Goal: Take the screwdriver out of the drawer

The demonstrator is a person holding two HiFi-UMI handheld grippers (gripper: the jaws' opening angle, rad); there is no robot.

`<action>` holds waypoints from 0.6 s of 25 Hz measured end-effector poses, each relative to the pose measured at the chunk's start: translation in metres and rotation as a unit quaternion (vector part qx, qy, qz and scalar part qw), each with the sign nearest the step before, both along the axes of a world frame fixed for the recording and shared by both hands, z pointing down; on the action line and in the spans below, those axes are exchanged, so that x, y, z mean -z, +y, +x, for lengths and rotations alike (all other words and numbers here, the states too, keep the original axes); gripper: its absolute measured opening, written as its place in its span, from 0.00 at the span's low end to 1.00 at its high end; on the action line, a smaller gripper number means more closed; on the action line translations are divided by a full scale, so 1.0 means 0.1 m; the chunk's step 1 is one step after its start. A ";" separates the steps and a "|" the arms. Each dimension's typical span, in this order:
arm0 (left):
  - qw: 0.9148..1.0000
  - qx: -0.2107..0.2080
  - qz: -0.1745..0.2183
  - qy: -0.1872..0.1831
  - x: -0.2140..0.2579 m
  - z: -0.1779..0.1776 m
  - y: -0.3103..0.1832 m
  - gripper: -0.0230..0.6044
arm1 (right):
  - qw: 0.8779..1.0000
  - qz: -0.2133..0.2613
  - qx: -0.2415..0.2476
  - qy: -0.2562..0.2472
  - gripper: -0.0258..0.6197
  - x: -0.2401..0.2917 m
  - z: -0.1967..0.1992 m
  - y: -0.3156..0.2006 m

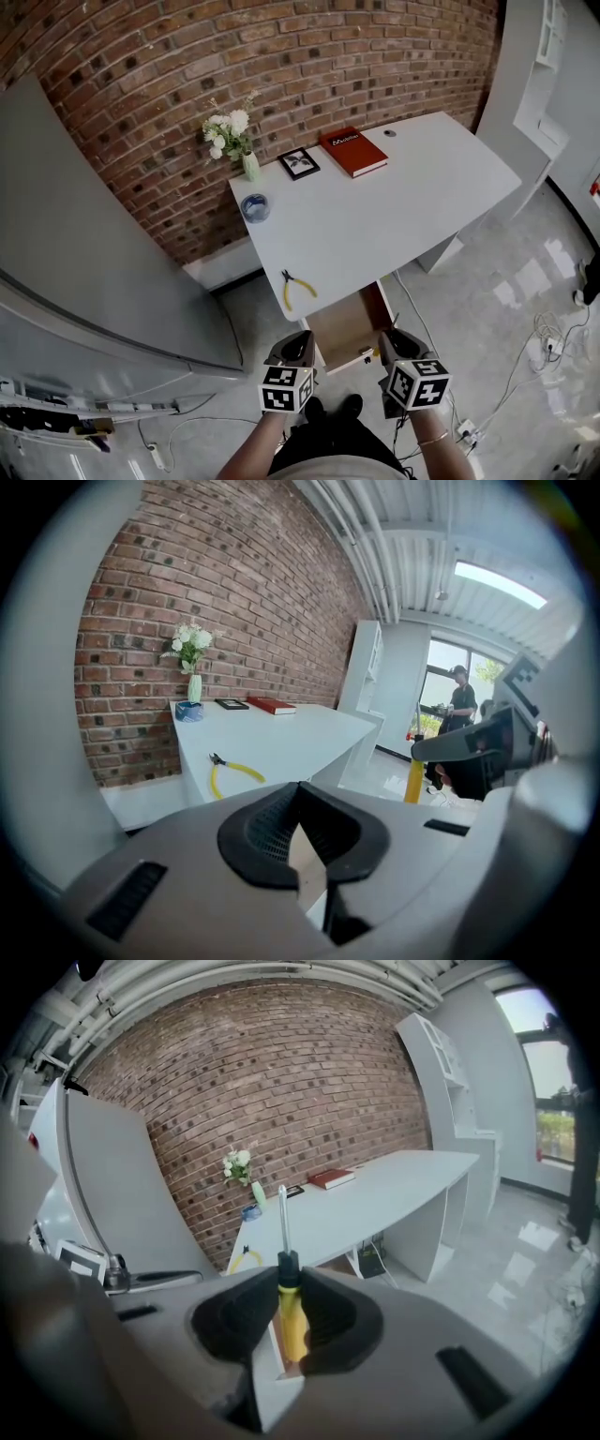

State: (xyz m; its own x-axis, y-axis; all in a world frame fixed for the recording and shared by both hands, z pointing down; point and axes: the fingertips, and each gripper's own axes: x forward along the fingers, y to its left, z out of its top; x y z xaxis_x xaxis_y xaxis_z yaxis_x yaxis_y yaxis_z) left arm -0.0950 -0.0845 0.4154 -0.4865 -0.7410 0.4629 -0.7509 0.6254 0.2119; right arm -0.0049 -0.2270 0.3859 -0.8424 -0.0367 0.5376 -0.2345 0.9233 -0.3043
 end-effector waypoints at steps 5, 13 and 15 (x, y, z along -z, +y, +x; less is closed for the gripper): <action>1.000 0.001 0.005 -0.006 0.08 -0.02 0.02 0.03 | 1.000 0.002 -0.011 -0.008 0.16 0.09 0.05 -0.04; 1.000 -0.007 0.007 -0.011 0.14 0.01 -0.02 0.03 | 1.000 0.021 -0.015 -0.011 0.16 0.18 0.12 -0.07; 1.000 -0.010 0.007 -0.011 0.15 0.02 -0.05 0.03 | 1.000 0.022 -0.015 -0.010 0.16 0.20 0.13 -0.09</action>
